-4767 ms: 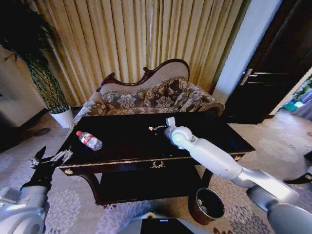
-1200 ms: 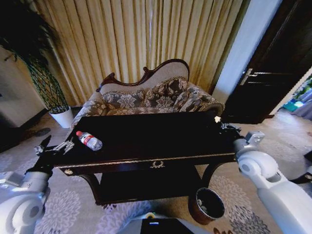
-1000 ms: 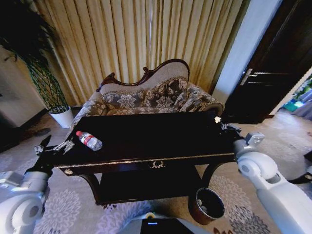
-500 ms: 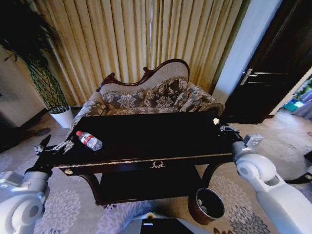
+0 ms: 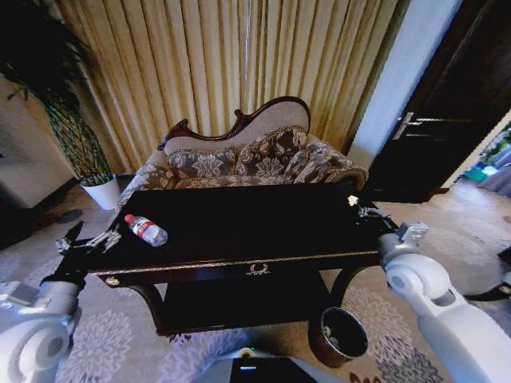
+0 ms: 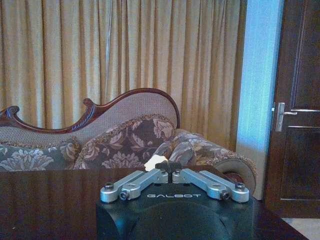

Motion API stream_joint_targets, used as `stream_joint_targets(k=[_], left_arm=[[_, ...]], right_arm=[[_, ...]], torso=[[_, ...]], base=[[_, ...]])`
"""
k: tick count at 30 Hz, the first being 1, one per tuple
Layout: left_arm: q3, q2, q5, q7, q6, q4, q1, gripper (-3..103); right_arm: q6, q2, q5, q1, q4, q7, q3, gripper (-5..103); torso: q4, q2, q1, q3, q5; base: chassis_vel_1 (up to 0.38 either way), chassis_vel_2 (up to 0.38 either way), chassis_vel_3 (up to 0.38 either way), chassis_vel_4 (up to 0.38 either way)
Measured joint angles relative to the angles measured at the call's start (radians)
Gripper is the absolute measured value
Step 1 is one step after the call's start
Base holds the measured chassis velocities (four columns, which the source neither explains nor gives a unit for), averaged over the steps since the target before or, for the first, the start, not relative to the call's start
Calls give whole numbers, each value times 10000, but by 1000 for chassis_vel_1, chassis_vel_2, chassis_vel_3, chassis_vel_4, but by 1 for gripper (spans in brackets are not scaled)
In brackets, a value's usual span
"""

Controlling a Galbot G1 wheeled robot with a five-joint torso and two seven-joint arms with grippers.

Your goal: Move to the front of the table and place the trash on the table into the trash bin.

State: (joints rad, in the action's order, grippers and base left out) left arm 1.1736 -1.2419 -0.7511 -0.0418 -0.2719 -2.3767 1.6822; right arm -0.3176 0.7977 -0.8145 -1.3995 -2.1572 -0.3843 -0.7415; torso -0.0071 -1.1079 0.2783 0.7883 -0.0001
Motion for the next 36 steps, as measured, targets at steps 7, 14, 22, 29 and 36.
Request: stream_joint_targets(k=[7,14,22,29,36], left_arm=[[16,-14,1,1,11,-29,28,100],[-3,-26,12,4,12,-46,9,100],[-3,-40,22,5,12,-47,16,100],[2,-10,24,23,12,-52,35,100],[86,-17,17,41,24,-39,116,100]], right_arm=[[1,65,19,23,8,-4,49,0],[11,85,22,46,66,-4,48,0],[22,112,22,66,112,-5,61,0],[44,128,22,65,126,-2,62,0],[66,276,88,43,132,4,89,0]], torso=[[1,0,1,0,0],[0,0,0,0,0],[-1,0,0,0,0],[0,0,0,0,0],[0,0,0,0,0]], base=[[0,0,0,0],[44,-40,-47,40],[71,-65,-68,67],[75,-75,-61,62],[75,-55,-65,62]])
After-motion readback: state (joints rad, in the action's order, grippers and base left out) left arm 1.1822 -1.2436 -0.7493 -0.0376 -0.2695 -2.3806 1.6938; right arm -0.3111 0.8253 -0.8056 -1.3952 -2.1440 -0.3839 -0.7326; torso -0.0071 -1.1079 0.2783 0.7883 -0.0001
